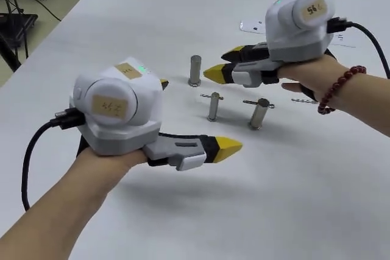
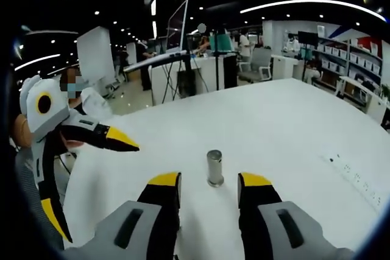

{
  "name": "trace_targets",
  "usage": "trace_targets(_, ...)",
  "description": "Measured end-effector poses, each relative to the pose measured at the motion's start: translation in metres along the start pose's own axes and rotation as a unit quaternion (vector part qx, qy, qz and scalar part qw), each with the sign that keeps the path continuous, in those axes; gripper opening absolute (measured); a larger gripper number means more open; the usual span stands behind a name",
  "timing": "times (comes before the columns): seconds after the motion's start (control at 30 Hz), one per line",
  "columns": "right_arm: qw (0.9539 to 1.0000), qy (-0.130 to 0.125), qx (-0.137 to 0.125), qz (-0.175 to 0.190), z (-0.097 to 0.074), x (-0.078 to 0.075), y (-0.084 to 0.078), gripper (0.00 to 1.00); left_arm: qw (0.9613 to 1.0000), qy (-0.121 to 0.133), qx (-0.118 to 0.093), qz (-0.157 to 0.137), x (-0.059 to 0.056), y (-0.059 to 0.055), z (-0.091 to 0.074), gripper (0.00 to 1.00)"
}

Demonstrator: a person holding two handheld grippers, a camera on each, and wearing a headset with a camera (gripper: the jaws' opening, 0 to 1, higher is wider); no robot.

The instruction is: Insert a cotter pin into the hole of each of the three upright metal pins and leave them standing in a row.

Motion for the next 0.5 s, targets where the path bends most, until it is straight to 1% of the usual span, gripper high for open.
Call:
trace_targets(0.07,0.9999,0.0,-0.007,0.015,0.008,-0.003,0.002,0.34,1.0,0.0,0.001,-0.003,0.001,0.0,0.0,0.98)
trace_targets(0.13,0.9998,0.003,-0.012,0.016,0.013,-0.003,0.002,0.35,1.0,0.0,-0.001,-0.004,0.002,0.001,-0.001,0.98)
trace_targets(0.2,0.9997,0.006,-0.02,0.01,0.019,-0.001,0.004,0.35,1.0,0.0,-0.002,-0.005,0.002,0.002,-0.001,0.98)
trace_targets(0.23,0.9997,0.007,-0.02,0.01,0.02,-0.001,0.004,0.35,1.0,0.0,-0.002,-0.006,0.003,0.002,-0.001,0.98)
trace_targets(0.27,0.9997,0.008,-0.02,0.006,0.024,0.0,0.005,0.35,1.0,0.0,0.0,-0.008,0.003,0.002,0.0,0.98)
trace_targets(0.33,0.9997,0.007,-0.022,0.0,0.029,0.0,0.006,0.34,0.9999,0.0,0.004,-0.009,0.004,0.001,0.0,0.98)
trace_targets(0.43,0.9996,0.003,-0.029,0.0,0.035,-0.003,0.006,0.33,1.0,0.002,0.005,-0.006,0.005,0.001,0.0,0.98)
trace_targets(0.5,0.9995,0.005,-0.032,-0.002,0.038,-0.002,0.007,0.31,1.0,0.003,0.004,-0.006,0.007,0.001,-0.001,0.98)
Point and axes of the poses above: the centre of the closed fingertips' face, and the gripper's own axes: z roughly forward along the fingers, x roughly to its left, y roughly out of its top, the point moved 8 cm from there along -z, roughly backward along the fingers, and after that the axes turned 8 degrees about x, right-handed, at the moved point
